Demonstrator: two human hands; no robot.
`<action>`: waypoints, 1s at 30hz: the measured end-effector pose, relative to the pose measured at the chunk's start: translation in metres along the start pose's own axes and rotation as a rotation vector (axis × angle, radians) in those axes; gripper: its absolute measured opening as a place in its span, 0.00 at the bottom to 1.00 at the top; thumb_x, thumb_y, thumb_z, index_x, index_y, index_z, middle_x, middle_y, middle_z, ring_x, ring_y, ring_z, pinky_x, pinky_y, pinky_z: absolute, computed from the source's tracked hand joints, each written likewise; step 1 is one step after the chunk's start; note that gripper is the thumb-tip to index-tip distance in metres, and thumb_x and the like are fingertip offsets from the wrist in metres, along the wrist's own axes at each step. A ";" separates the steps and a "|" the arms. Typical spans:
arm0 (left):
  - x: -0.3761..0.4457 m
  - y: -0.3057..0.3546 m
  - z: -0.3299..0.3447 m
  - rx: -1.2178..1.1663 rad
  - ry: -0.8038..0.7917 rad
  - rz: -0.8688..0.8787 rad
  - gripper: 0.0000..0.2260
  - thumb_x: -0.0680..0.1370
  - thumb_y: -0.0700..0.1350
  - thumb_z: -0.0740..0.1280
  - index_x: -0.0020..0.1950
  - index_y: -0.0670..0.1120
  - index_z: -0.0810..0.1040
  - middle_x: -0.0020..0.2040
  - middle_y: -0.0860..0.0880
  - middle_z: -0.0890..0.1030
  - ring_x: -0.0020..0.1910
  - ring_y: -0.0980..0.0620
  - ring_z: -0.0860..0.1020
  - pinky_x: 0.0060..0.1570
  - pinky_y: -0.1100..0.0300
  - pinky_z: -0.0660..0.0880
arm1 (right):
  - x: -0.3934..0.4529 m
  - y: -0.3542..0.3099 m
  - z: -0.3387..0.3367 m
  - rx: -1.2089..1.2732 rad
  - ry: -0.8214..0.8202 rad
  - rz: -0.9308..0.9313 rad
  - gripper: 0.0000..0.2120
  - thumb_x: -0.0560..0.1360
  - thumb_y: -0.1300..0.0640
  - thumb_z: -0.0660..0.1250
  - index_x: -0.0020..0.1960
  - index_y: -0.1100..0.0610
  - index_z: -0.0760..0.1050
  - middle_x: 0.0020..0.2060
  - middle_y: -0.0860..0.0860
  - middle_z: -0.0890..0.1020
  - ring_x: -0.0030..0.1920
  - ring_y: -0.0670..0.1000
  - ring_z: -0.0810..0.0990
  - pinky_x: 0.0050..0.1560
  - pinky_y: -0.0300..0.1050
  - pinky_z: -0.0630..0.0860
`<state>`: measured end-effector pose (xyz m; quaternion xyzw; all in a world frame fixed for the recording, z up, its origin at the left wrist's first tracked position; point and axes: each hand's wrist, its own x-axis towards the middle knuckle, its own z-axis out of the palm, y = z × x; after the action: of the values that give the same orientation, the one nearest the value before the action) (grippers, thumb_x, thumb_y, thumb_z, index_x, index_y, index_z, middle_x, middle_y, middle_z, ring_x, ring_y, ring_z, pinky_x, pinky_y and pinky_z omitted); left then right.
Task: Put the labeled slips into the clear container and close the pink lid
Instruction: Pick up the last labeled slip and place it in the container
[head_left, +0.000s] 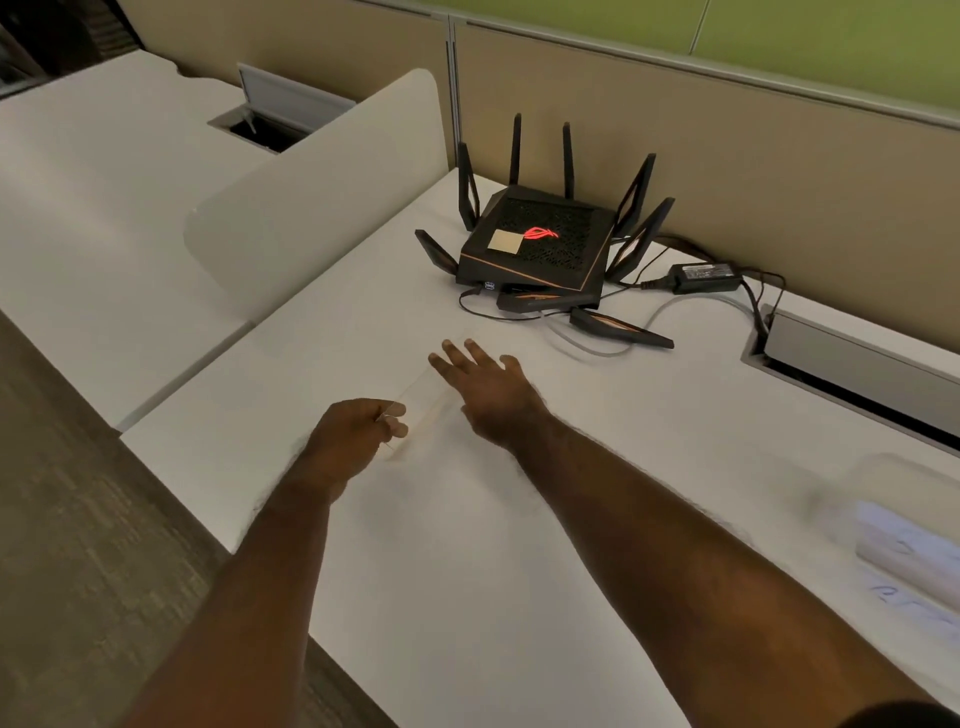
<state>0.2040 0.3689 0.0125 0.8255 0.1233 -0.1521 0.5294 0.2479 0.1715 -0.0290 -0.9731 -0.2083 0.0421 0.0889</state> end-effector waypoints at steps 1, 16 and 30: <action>-0.003 0.005 0.000 -0.020 -0.057 -0.006 0.10 0.78 0.37 0.65 0.56 0.43 0.81 0.44 0.47 0.84 0.46 0.51 0.79 0.45 0.64 0.71 | -0.004 0.009 -0.004 -0.013 0.008 0.011 0.38 0.76 0.68 0.60 0.78 0.46 0.47 0.79 0.49 0.49 0.78 0.53 0.48 0.72 0.62 0.56; -0.024 0.088 0.093 0.243 -0.374 0.208 0.24 0.76 0.55 0.68 0.71 0.52 0.71 0.63 0.52 0.77 0.61 0.50 0.75 0.60 0.54 0.73 | -0.153 0.141 -0.094 0.027 -0.045 0.271 0.29 0.74 0.46 0.70 0.73 0.42 0.65 0.70 0.45 0.73 0.69 0.52 0.69 0.66 0.52 0.62; -0.068 0.152 0.258 0.637 -0.586 0.568 0.18 0.77 0.51 0.67 0.67 0.49 0.77 0.63 0.49 0.79 0.62 0.49 0.76 0.55 0.63 0.68 | -0.348 0.231 -0.139 0.236 -0.001 0.586 0.18 0.73 0.43 0.68 0.62 0.41 0.76 0.58 0.42 0.81 0.57 0.49 0.77 0.52 0.45 0.70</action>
<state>0.1657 0.0682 0.0642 0.8693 -0.3116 -0.2575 0.2844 0.0401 -0.2006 0.0790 -0.9746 0.0873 0.0903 0.1852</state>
